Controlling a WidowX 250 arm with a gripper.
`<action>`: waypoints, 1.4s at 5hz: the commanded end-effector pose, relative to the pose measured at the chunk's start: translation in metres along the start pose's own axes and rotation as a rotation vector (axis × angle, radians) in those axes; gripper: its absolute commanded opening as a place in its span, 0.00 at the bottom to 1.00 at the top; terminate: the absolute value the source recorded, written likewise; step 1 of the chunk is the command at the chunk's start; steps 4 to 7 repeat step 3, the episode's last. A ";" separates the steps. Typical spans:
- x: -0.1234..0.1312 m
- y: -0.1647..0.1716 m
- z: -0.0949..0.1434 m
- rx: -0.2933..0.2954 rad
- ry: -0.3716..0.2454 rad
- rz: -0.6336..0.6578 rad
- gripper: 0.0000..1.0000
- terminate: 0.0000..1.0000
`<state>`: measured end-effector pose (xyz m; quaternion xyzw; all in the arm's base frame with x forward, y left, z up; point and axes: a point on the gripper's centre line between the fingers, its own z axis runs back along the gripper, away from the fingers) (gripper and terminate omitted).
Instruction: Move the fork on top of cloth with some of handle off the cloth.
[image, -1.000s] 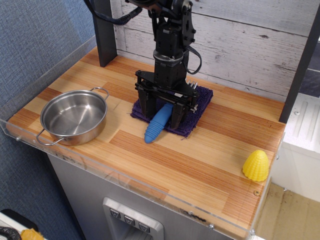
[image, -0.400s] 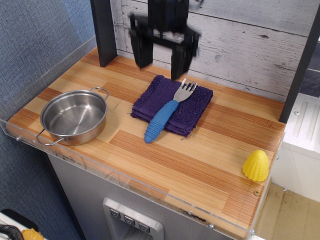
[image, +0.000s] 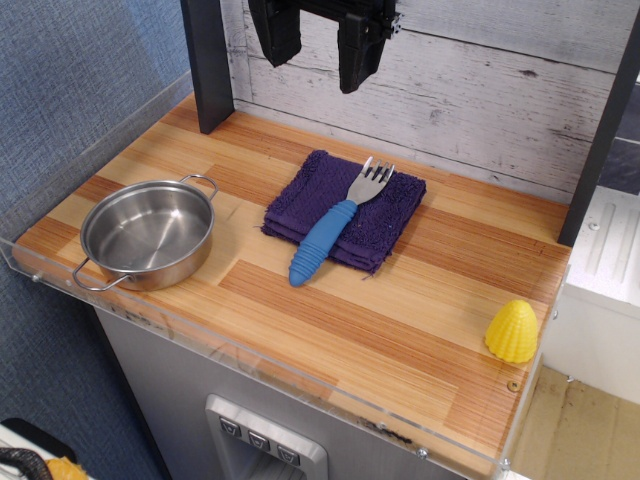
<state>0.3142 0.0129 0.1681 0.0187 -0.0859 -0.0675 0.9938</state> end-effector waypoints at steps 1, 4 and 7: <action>-0.008 -0.003 0.018 -0.014 -0.042 -0.044 1.00 0.00; -0.008 -0.003 0.018 -0.014 -0.042 -0.044 1.00 1.00; -0.008 -0.003 0.018 -0.014 -0.042 -0.044 1.00 1.00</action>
